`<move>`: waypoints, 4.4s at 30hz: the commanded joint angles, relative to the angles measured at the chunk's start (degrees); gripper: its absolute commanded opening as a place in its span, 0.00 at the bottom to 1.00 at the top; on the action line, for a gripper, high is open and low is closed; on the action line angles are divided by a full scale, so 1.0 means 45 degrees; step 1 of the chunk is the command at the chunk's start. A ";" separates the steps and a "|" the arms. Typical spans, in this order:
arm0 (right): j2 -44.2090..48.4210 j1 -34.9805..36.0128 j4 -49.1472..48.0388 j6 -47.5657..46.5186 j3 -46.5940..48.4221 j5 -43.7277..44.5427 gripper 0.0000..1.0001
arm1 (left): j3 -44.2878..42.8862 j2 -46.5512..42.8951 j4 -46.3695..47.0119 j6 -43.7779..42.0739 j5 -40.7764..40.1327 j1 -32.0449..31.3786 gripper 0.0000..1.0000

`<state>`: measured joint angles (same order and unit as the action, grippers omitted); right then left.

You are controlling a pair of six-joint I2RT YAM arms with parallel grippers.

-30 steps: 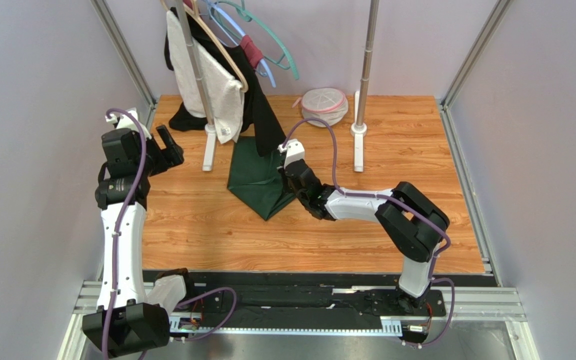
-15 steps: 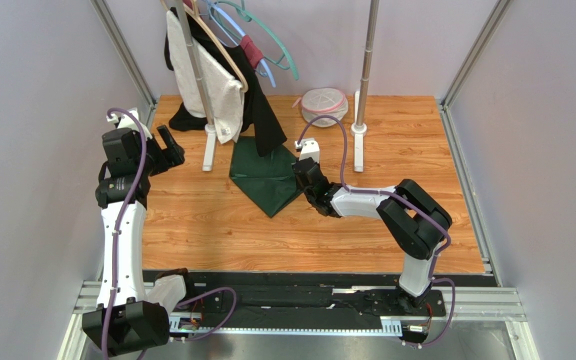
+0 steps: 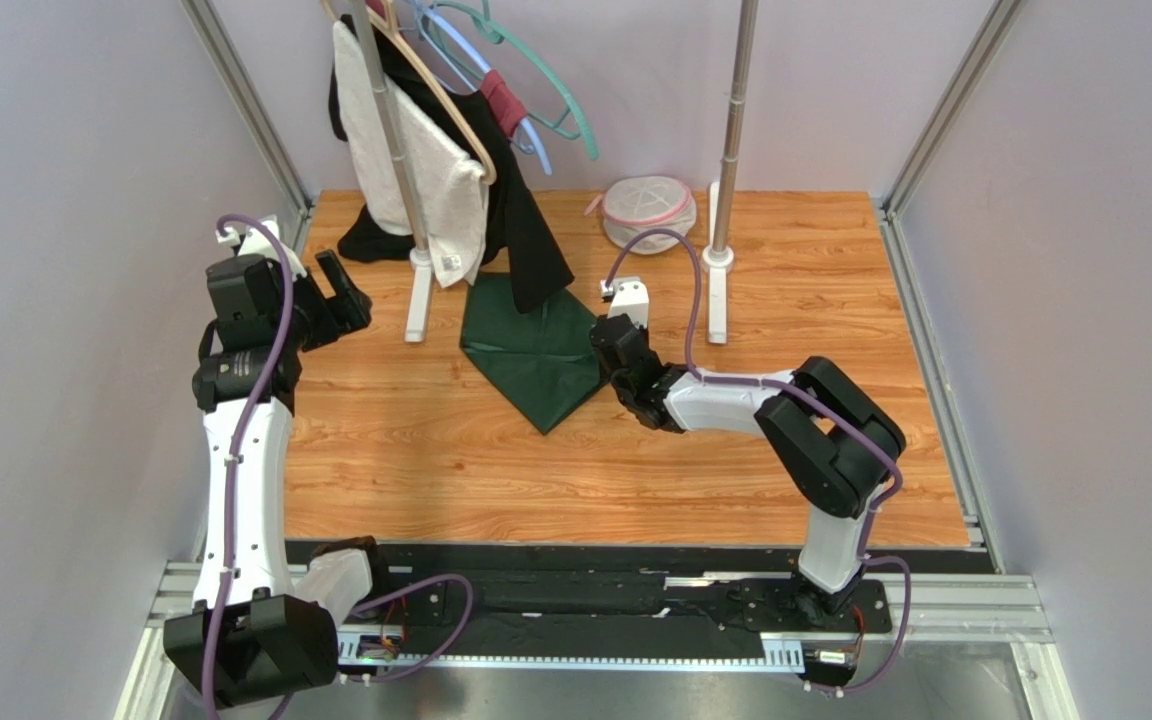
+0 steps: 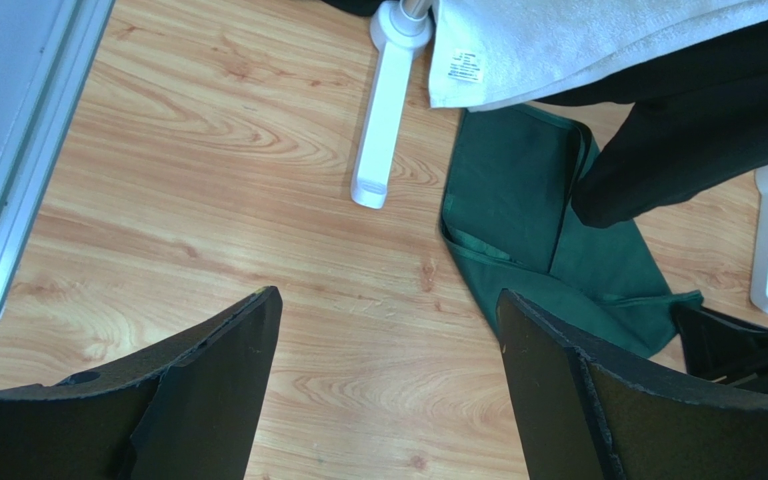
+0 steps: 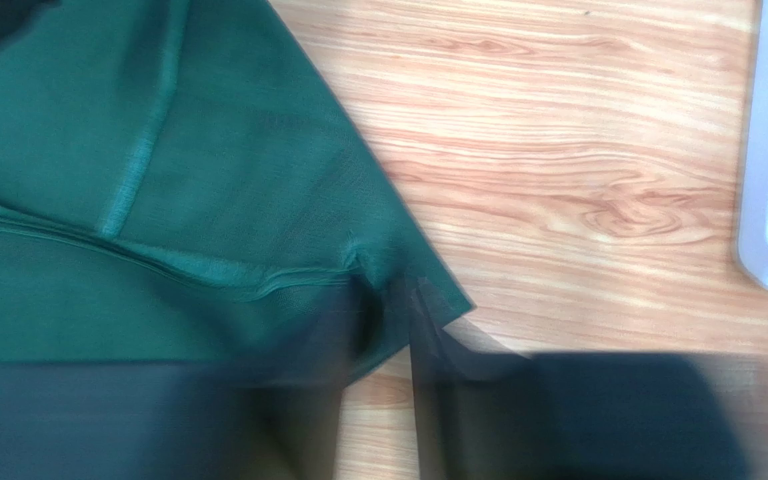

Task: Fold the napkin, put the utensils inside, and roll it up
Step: Fold the napkin, then roll the napkin with the utensil

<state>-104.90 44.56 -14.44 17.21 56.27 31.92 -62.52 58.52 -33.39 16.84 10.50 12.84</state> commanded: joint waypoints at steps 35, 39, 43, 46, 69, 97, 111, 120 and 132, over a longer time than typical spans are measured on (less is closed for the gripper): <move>-0.2138 -0.4784 0.2269 0.0804 0.2320 -1.2114 0.46 | 0.3659 0.0862 0.2829 0.3660 -0.0205 -0.3713 0.84; -0.2001 -0.4784 0.2583 0.0785 0.2067 -1.1821 0.39 | 0.3757 0.0921 0.3024 0.3738 -0.0205 -0.3752 0.84; -0.1632 -0.4765 0.2662 0.1174 0.1579 -1.1509 0.24 | 0.3932 0.0999 0.3200 0.3757 -0.0341 -0.3927 0.84; -0.1241 -0.4784 0.2544 0.1701 0.0779 -1.1178 0.10 | 0.4128 0.1155 0.3473 0.3875 -0.0342 -0.4180 0.84; 0.7665 0.1302 0.4399 1.3062 -0.7953 -0.3309 0.00 | 0.6900 0.1880 0.6169 0.4812 -0.0087 -0.7736 0.78; 0.6810 0.3261 0.2900 0.0262 -0.3443 -0.8242 0.57 | 0.7820 0.2835 0.7263 0.4421 0.1143 -0.7756 0.66; 0.3665 0.5743 0.3618 -0.2945 -0.1880 -0.3914 0.62 | 0.7800 0.3440 0.7927 0.4539 0.1631 -0.7756 0.65; 0.2590 0.6348 0.3501 -0.4173 -0.1801 -0.2623 0.56 | 0.7488 0.3362 0.7537 0.4305 0.1475 -0.7756 0.65; 0.1183 0.6954 0.3384 -0.4684 -0.1509 -0.0748 0.36 | 0.7175 0.3401 0.7149 0.4207 0.1338 -0.7756 0.65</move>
<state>-97.65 75.44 1.83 -2.48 48.10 24.27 -28.01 73.76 -0.62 36.99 16.86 -21.78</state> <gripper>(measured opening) 0.387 0.653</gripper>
